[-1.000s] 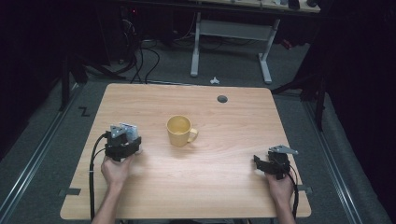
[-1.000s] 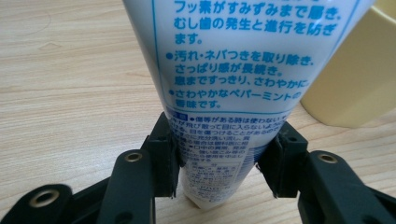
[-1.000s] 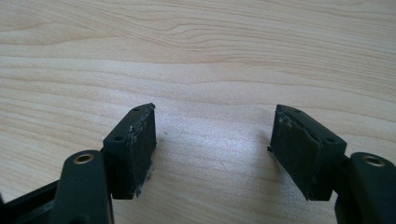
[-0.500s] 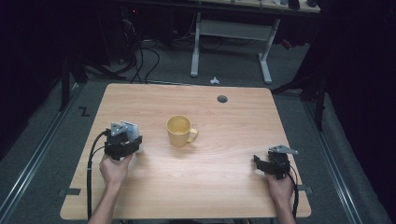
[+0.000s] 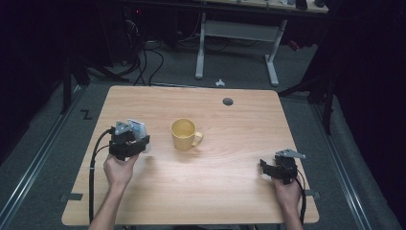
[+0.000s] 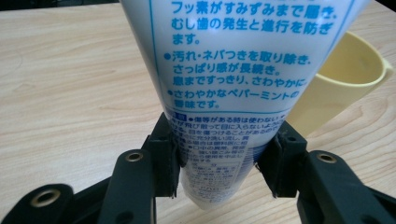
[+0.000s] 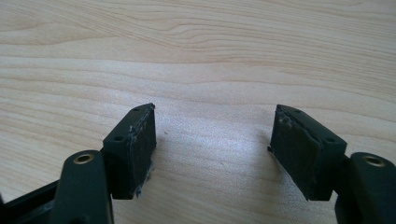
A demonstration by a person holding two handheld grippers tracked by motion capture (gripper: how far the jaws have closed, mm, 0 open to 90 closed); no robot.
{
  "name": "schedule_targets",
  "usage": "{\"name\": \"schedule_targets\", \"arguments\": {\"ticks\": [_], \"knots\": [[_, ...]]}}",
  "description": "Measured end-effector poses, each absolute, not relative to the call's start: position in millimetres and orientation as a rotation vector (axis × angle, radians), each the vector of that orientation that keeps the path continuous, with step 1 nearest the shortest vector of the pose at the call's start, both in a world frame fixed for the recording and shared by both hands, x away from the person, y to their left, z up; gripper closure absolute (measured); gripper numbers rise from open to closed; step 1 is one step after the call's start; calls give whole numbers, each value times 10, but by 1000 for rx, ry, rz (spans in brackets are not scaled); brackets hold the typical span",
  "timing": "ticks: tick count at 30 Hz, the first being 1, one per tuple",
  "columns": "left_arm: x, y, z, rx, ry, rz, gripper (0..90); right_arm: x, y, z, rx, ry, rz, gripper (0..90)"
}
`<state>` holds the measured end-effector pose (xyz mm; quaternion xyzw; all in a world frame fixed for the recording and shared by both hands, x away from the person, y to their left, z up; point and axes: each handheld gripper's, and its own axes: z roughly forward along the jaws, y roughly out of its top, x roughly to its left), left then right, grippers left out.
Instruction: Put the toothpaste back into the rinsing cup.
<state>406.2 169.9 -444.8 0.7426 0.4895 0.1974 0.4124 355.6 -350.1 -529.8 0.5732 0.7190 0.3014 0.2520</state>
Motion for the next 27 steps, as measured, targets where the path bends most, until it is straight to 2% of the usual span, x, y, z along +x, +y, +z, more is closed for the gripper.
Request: {"name": "schedule_targets", "arguments": {"ticks": [27], "knots": [[4153, 1513, -4065, 1857, 1119, 446, 555, 3554, -3501, -5299, 1557, 1955, 820, 312]]}}
